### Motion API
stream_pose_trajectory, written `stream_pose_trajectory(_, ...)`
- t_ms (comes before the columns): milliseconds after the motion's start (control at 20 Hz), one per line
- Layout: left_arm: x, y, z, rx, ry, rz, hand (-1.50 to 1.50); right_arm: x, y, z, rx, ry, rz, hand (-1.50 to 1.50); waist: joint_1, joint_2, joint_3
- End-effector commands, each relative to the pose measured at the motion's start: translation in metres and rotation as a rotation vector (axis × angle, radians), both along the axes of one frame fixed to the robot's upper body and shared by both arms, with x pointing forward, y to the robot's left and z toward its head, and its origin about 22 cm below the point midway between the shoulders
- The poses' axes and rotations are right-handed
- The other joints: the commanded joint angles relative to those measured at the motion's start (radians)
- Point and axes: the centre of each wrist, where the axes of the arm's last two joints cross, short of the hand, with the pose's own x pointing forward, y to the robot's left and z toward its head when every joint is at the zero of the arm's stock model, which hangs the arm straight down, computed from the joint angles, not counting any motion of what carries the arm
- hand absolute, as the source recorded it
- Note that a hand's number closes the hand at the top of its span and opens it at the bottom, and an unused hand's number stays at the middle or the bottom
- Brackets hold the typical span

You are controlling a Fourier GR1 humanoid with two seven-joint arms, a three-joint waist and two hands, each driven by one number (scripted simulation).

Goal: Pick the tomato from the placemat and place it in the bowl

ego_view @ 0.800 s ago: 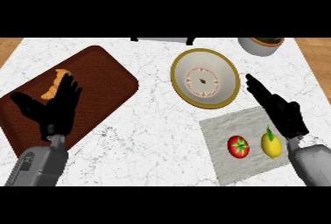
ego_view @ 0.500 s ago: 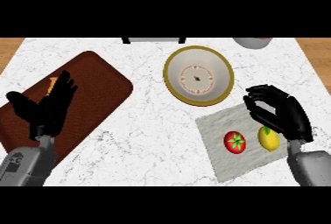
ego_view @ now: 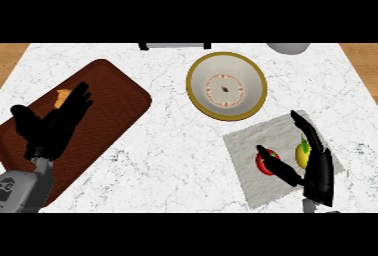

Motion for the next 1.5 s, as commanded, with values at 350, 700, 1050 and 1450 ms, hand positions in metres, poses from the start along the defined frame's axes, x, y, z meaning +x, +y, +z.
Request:
stream_pose_trajectory(350, 0.005, 0.005, 0.022, 0.018, -0.006, -0.035, 0.0, -0.034, 0.018, 0.044, -0.29, 0.207, -0.169, -1.5, 0.003, 0.006, -0.007)
stream_pose_trajectory(700, 0.001, 0.002, 0.028, 0.034, -0.001, -0.071, 0.0, -0.021, 0.053, 0.097, -0.404, 0.521, -0.172, -1.5, 0.041, 0.007, -0.003)
stream_pose_trajectory(1050, 0.006, 0.014, 0.021, 0.029, -0.005, -0.065, 0.0, 0.0, 0.105, 0.144, -0.476, 0.704, -0.112, -1.5, 0.037, 0.011, 0.001)
stream_pose_trajectory(1450, 0.004, 0.001, 0.017, 0.011, 0.017, -0.064, 0.0, 0.025, 0.104, 0.143, -0.541, 0.9, -0.128, -1.5, 0.028, 0.009, 0.001)
